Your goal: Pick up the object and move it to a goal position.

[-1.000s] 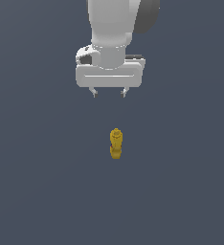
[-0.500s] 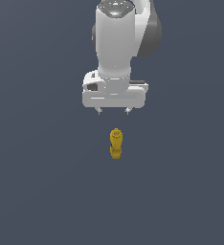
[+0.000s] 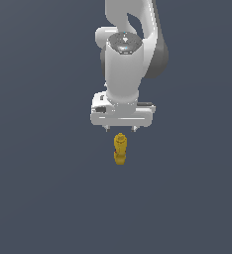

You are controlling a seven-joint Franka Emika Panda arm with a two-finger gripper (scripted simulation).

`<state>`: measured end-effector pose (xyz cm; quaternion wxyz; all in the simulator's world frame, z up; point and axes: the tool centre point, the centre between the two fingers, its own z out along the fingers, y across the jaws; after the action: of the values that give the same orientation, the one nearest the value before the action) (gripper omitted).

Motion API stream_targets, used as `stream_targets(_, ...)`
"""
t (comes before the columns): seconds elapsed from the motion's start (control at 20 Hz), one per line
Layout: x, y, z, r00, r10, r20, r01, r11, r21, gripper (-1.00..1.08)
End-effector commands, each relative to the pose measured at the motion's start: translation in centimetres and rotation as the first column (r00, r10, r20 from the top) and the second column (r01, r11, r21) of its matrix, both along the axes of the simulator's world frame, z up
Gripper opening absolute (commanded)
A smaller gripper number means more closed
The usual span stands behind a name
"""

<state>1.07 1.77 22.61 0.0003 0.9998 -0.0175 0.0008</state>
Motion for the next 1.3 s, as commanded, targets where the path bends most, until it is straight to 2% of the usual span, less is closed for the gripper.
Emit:
stream_targets(0.0, 0.2, 0.1, -0.5, 1.0, -0.003, -0.001, 0.003, 1.0, 0.001, 1.0)
stream_targets(0.3, 0.2, 0.1, -0.8, 1.0, -0.003, -0.002, 0.003, 1.0, 0.0, 1.0)
stream_targets(0.8, 0.1, 0.2, -5.0, 1.0, -0.003, -0.002, 0.003, 1.0, 0.001, 1.0)
stream_targets(1.05, 0.3, 0.1, -5.6, 1.0, -0.004, -0.002, 0.004, 1.0, 0.001, 1.0)
stream_targets(1.1, 0.3, 0.1, -5.6, 1.0, -0.004, -0.002, 0.004, 1.0, 0.001, -1.0)
stream_targets(1.25, 0.3, 0.1, -5.6, 1.0, -0.004, -0.002, 0.004, 1.0, 0.001, -1.0)
